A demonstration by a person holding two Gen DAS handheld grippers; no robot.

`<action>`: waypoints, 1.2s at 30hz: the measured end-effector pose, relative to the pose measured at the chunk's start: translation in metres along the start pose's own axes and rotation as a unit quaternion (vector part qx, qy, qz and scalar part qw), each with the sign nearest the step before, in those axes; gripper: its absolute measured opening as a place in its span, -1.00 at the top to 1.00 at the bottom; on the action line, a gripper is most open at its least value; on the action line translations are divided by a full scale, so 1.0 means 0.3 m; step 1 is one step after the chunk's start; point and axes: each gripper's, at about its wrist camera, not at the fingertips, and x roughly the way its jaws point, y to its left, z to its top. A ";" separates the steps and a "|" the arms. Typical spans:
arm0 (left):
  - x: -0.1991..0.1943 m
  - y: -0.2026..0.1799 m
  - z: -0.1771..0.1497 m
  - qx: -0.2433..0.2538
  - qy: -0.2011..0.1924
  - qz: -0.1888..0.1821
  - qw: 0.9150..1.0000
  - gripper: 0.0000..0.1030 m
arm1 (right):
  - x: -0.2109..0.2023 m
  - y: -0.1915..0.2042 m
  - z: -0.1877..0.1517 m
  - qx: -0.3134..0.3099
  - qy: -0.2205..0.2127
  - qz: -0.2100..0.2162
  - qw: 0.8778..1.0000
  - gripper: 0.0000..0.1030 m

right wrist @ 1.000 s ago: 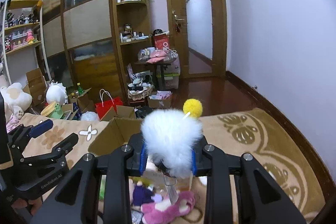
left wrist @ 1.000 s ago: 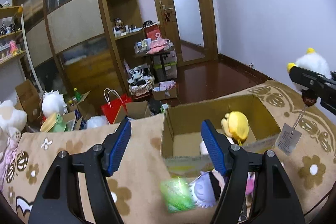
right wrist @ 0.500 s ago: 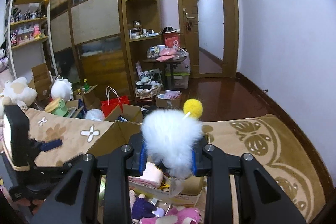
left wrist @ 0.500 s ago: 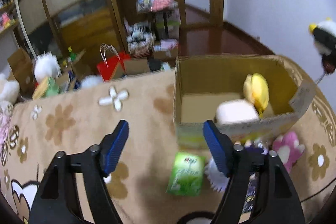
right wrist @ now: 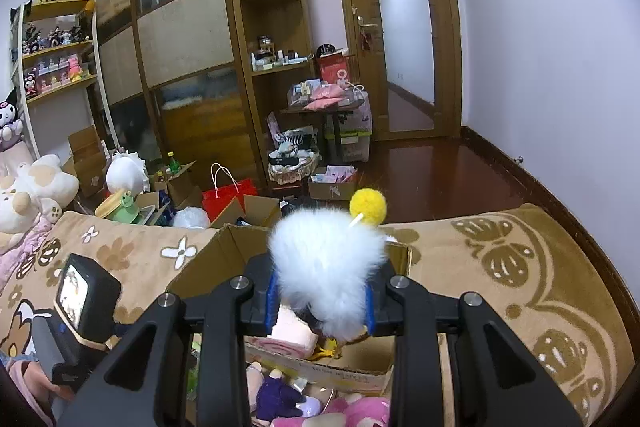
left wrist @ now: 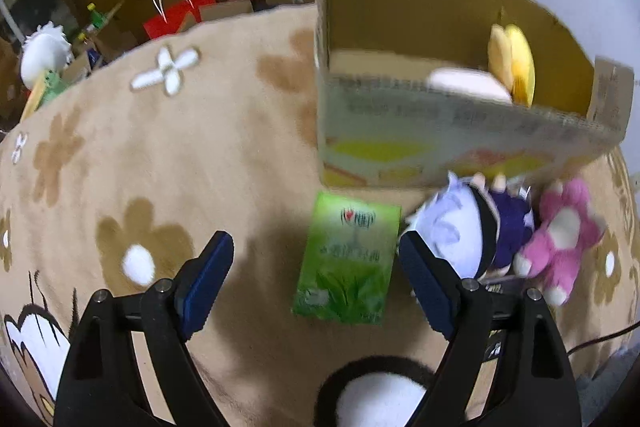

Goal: Organize soft objects
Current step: 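Lift both items into the cardboard box and open both tools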

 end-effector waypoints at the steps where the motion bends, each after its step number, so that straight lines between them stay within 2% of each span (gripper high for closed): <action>1: 0.013 -0.002 -0.006 0.001 0.010 -0.002 1.000 -0.63 | 0.002 0.002 -0.002 0.000 0.001 0.000 1.000 0.36; 6: 0.072 -0.019 -0.024 0.009 0.048 -0.008 0.999 -0.63 | 0.012 0.012 -0.013 -0.001 0.008 0.003 1.000 0.36; 8: 0.090 -0.024 -0.030 0.010 0.055 -0.008 0.998 -0.57 | 0.013 0.017 -0.017 -0.003 0.010 0.002 1.000 0.36; 10: 0.101 -0.024 -0.032 0.006 0.061 -0.016 0.998 -0.15 | 0.017 0.017 -0.020 -0.005 0.010 0.001 1.000 0.36; 11: 0.102 -0.023 -0.034 0.005 0.062 -0.023 0.998 -0.05 | 0.017 0.017 -0.020 -0.005 0.009 0.001 1.000 0.36; 12: 0.098 -0.024 -0.038 0.005 0.058 -0.021 0.998 -0.05 | 0.016 0.017 -0.020 -0.003 0.007 0.002 1.000 0.36; 18: -0.002 -0.030 -0.066 0.005 -0.015 0.008 1.000 -0.04 | 0.003 0.008 -0.010 0.004 -0.012 0.007 1.000 0.36; 21: -0.090 -0.030 -0.074 0.006 -0.069 0.026 0.997 -0.04 | 0.000 -0.001 -0.003 0.007 -0.018 0.010 1.000 0.36; 25: -0.201 -0.020 -0.058 -0.002 -0.131 0.028 0.991 -0.04 | 0.010 -0.012 0.001 0.016 -0.018 0.021 0.999 0.36; 31: -0.316 -0.010 -0.010 0.004 -0.194 0.036 0.980 -0.04 | 0.084 -0.021 -0.034 0.021 0.019 0.022 0.999 0.34; 36: -0.325 -0.004 0.079 0.001 -0.209 0.014 0.978 -0.04 | 0.160 -0.038 -0.084 0.032 0.064 0.020 0.997 0.28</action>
